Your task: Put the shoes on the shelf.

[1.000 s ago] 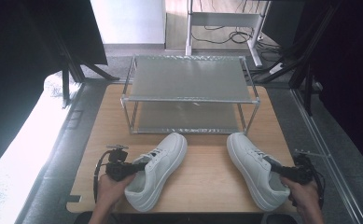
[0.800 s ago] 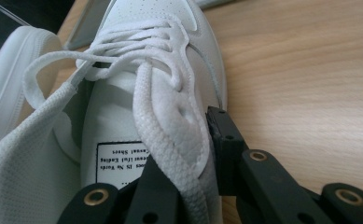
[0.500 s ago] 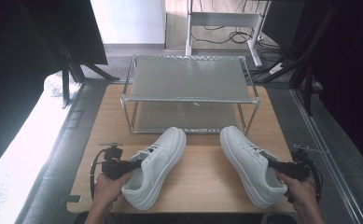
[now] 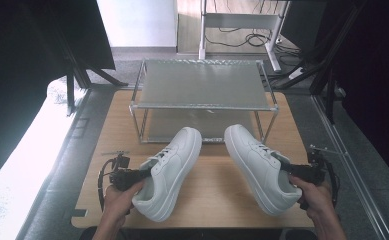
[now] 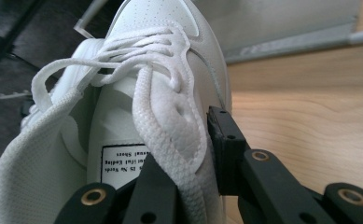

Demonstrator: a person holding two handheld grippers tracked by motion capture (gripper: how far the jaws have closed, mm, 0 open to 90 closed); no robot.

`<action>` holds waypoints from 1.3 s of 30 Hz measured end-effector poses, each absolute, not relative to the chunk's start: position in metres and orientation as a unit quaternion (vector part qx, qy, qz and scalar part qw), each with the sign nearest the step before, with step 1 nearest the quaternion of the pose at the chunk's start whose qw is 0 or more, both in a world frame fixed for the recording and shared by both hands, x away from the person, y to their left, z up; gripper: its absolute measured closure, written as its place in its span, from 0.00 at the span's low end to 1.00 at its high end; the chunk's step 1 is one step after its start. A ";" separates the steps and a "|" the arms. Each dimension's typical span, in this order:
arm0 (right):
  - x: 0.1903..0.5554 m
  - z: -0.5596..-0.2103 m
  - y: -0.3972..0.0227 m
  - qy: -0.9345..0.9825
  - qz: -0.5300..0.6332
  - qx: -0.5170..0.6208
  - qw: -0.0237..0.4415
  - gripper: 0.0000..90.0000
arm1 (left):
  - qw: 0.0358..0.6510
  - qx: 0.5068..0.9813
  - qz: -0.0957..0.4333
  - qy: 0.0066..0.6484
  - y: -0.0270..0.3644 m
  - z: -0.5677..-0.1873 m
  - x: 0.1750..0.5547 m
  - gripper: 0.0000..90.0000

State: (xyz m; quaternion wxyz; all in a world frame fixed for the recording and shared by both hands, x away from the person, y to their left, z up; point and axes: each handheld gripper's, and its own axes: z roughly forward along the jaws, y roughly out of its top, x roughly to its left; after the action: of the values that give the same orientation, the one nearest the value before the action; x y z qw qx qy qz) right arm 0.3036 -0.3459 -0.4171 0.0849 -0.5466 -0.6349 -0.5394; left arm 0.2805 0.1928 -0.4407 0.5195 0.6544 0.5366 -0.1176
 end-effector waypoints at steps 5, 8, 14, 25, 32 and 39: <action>0.306 -0.407 -0.340 -0.630 -0.552 -0.540 0.087 0.91 | 0.536 0.642 -0.114 0.536 0.190 -0.433 0.281 0.93; 0.307 -0.403 -0.338 -0.625 -0.558 -0.539 0.086 0.91 | 0.542 0.637 -0.107 0.538 0.188 -0.430 0.281 0.93; 0.310 -0.390 -0.333 -0.611 -0.576 -0.536 0.090 0.91 | 0.557 0.627 -0.091 0.538 0.185 -0.418 0.278 0.93; 0.317 -0.362 -0.326 -0.597 -0.596 -0.532 0.078 0.91 | 0.584 0.603 -0.074 0.538 0.179 -0.389 0.285 0.93; 0.330 -0.347 -0.313 -0.574 -0.609 -0.543 0.061 0.91 | 0.593 0.587 -0.051 0.548 0.169 -0.375 0.295 0.93; 0.343 -0.339 -0.295 -0.560 -0.615 -0.553 0.050 0.91 | 0.605 0.579 -0.038 0.546 0.157 -0.361 0.308 0.93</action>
State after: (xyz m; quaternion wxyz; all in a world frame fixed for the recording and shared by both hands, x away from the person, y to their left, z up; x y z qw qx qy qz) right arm 0.3430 -0.2954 -0.3391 0.0497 -0.5531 -0.5596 -0.6152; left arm 0.3078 0.1568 -0.3605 0.6046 0.5790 0.5457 -0.0379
